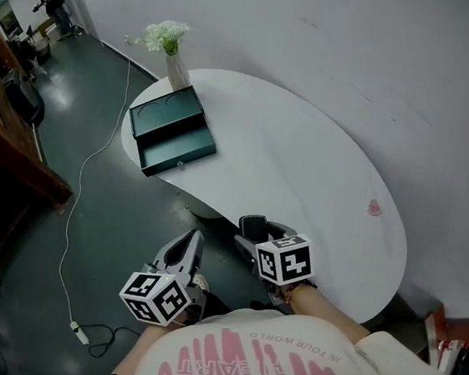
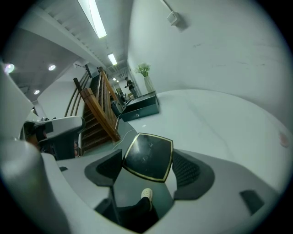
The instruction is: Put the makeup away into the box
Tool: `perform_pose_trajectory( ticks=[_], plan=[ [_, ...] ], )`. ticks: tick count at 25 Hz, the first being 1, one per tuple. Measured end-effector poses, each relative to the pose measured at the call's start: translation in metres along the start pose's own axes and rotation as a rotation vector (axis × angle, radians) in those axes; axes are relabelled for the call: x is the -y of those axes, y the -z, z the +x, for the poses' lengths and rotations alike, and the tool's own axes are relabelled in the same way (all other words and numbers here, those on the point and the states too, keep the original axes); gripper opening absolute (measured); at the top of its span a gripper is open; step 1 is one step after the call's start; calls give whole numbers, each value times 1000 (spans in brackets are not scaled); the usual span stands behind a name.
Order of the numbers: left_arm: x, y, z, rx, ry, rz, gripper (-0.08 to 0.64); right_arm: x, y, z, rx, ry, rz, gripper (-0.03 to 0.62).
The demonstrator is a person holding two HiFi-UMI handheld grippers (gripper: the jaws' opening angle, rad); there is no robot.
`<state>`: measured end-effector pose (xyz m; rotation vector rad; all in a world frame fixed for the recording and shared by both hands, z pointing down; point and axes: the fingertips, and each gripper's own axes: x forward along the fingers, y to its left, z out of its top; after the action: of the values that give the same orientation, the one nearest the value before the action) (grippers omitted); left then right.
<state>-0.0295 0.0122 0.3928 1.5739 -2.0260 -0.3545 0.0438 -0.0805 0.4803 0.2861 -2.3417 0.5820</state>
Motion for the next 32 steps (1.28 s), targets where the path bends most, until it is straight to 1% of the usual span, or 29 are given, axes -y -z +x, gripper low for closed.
perform_pose_trajectory(
  ticks=[4, 8, 13, 20, 23, 26, 30, 32],
  plan=[
    [-30, -40, 5, 14, 28, 30, 2, -23, -33, 28, 23, 3, 7, 345],
    [-63, -72, 15, 28, 43, 42, 2, -41, -63, 54, 42, 4, 7, 345],
    [-103, -100, 22, 38, 53, 41, 2, -58, -96, 82, 77, 13, -2, 345],
    [-153, -134, 21, 47, 63, 48, 2, -71, -127, 119, 88, 58, -18, 347],
    [-174, -146, 14, 61, 53, 57, 2, -77, -141, 131, 103, 72, -45, 347],
    [-193, -150, 6, 74, 30, 40, 2, -78, -151, 141, 99, 80, -74, 347],
    [-212, -151, -6, 90, -4, 15, 2, -76, -158, 154, 52, 59, -108, 348],
    [-224, -153, -11, 103, -29, -9, 2, -75, -165, 161, 24, 44, -140, 348]
  ],
)
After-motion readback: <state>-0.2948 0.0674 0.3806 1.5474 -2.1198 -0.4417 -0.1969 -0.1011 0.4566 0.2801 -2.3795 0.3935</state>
